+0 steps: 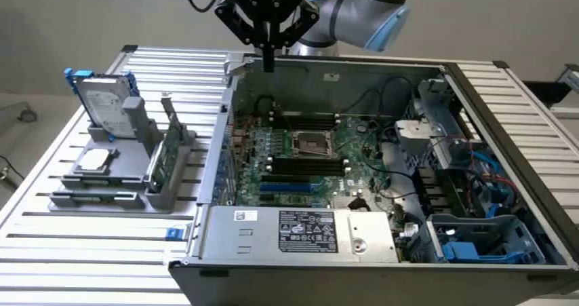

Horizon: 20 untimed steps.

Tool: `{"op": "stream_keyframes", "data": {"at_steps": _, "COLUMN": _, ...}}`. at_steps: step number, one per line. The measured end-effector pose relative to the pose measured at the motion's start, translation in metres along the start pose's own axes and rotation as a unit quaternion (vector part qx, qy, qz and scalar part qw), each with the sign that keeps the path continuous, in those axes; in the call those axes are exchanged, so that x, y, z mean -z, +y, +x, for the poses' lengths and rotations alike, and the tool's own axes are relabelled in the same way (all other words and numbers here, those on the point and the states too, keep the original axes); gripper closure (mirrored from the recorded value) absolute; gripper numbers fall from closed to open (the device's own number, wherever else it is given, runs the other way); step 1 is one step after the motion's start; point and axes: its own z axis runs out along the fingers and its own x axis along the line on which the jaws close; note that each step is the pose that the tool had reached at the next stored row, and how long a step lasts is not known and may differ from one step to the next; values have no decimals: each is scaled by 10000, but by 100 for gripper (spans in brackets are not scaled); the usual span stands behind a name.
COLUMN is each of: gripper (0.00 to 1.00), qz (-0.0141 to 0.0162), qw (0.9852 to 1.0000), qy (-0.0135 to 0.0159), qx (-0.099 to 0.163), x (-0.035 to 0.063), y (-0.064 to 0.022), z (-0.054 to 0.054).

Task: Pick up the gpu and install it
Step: 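Reach for the gpu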

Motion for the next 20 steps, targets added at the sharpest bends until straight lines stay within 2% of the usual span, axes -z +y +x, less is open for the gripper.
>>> {"op": "stream_keyframes", "data": {"at_steps": 13, "gripper": 89, "qz": 2, "qw": 10000, "qy": 1, "qx": 0, "x": 9, "y": -1, "z": 14}}
{"op": "stream_keyframes", "data": {"at_steps": 20, "gripper": 89, "qz": 2, "qw": 10000, "qy": 25, "qx": -2, "x": 10, "y": -23, "z": 322}}
